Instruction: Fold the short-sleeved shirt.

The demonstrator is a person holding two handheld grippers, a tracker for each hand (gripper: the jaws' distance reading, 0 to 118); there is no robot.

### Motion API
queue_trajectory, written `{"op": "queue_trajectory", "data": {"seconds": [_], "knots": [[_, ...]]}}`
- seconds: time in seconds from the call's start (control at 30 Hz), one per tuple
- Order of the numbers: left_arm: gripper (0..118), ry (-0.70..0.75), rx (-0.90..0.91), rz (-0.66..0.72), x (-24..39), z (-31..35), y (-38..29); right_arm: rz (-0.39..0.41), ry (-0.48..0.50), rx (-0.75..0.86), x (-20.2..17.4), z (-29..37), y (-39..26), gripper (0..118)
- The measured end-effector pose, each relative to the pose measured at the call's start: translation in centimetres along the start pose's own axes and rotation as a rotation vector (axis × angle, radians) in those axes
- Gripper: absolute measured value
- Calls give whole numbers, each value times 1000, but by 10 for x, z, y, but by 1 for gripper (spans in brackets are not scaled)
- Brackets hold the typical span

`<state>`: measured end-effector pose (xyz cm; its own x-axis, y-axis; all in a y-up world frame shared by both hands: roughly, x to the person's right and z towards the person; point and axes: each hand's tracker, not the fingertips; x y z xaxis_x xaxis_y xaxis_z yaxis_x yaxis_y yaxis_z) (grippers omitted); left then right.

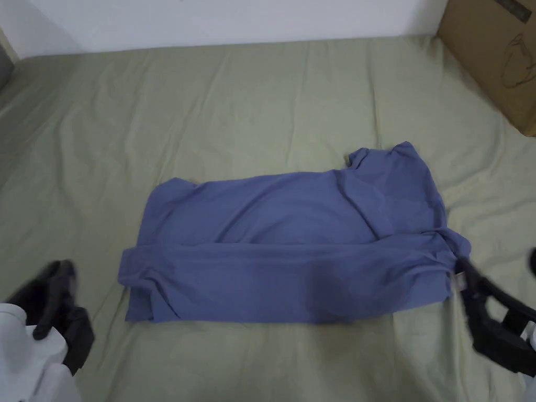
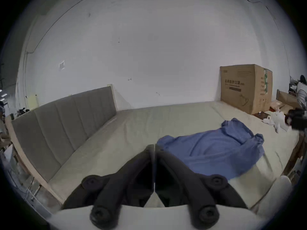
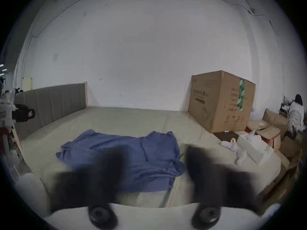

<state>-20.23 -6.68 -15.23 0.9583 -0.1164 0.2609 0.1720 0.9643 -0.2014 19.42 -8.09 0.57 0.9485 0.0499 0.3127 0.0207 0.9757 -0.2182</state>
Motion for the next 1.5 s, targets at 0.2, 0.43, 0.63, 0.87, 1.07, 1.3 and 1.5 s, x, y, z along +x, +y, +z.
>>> {"op": "queue_trajectory", "data": {"seconds": [0.2,0.43,0.63,0.87,1.07,1.3,1.5], "knots": [[0,-52,-80,-4,2,-10,-7,-53,-26,-60,11,2,-9,0],[0,-170,-450,49,-5,-85,-17,-75,-52,-49,16,4,-2,0],[112,-215,-869,108,-12,-204,-72,-88,-60,-71,18,1,-3,0],[109,-181,-961,126,-9,-238,-94,-64,-75,-124,26,-8,-11,0],[28,-201,-910,56,-8,-223,-75,-47,-68,-185,26,-25,-15,0],[8,-220,-911,85,-2,-222,-71,-34,61,-439,36,-85,-23,0],[8,-212,-892,98,4,-210,-65,-148,112,-734,61,-165,-58,110]]}}
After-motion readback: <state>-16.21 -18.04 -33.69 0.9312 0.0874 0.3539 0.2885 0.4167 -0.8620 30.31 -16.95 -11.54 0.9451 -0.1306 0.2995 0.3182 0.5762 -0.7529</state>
